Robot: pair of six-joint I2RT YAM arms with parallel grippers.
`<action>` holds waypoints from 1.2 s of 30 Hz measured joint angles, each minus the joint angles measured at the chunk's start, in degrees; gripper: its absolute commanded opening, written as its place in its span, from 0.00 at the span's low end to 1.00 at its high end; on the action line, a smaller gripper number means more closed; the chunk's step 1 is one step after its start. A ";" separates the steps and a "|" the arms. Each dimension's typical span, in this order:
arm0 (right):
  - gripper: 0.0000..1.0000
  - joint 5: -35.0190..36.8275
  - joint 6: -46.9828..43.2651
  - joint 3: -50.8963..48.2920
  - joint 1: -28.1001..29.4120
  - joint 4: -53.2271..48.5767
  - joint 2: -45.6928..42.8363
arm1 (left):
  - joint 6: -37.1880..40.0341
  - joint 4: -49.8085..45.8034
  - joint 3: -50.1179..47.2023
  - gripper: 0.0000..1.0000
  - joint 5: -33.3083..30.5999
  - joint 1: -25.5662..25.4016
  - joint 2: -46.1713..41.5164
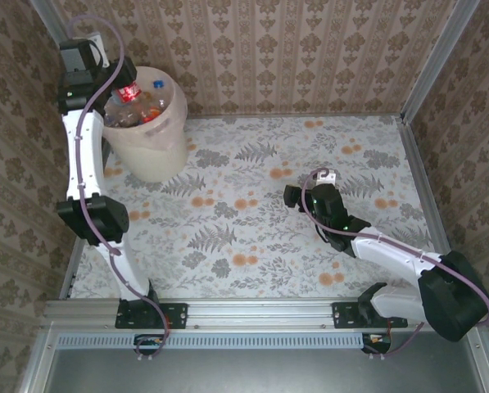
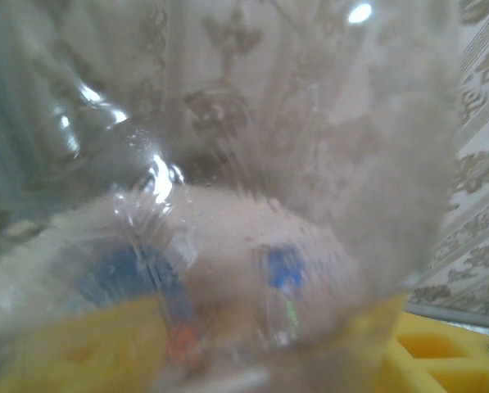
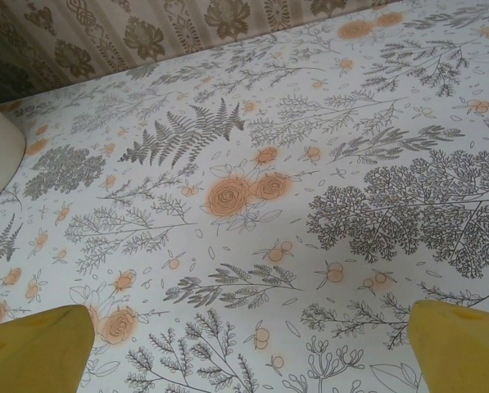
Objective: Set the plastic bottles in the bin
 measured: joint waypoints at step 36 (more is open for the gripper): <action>1.00 0.17 0.85 1.49 -0.11 -1.68 2.34 | -2.16 0.87 3.76 0.62 8.85 -4.24 5.05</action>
